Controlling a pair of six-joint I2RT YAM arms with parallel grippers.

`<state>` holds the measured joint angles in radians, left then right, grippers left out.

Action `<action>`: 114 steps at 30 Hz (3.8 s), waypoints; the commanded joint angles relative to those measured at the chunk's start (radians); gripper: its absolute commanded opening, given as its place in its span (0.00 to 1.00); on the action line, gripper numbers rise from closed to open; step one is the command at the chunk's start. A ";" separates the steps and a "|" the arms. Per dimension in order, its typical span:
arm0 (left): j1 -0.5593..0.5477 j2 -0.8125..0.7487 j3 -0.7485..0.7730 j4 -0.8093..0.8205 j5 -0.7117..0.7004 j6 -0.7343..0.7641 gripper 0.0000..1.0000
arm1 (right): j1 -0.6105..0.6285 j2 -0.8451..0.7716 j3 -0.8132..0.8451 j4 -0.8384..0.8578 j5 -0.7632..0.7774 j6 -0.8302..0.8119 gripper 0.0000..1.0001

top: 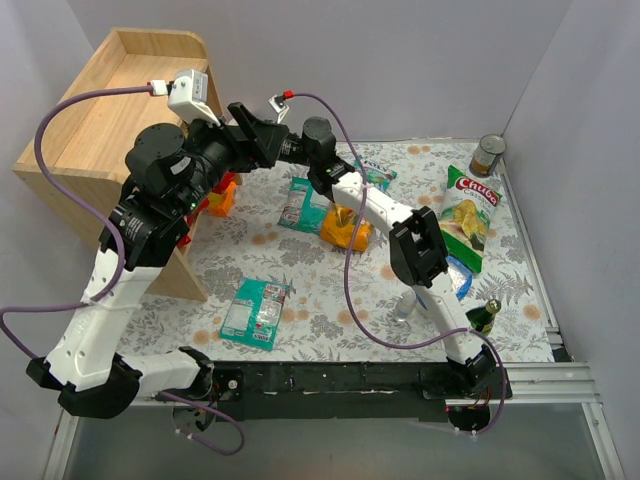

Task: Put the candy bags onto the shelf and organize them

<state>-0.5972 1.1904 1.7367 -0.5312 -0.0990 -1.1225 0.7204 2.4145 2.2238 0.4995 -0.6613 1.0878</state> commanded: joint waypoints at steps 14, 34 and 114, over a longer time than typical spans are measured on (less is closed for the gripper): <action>0.002 0.057 0.067 -0.162 -0.105 -0.071 0.74 | 0.065 0.066 0.094 0.117 0.081 -0.065 0.01; 0.004 0.058 0.043 -0.197 -0.116 -0.097 0.74 | 0.088 0.103 0.102 0.074 0.262 -0.101 0.44; -0.032 0.406 0.256 -0.176 -0.716 0.330 0.72 | -0.076 -0.454 -0.698 0.088 0.239 -0.158 0.83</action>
<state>-0.6041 1.5627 1.9537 -0.7330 -0.5831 -0.9737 0.6746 2.0892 1.6695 0.6483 -0.4377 1.0019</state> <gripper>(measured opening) 0.725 0.826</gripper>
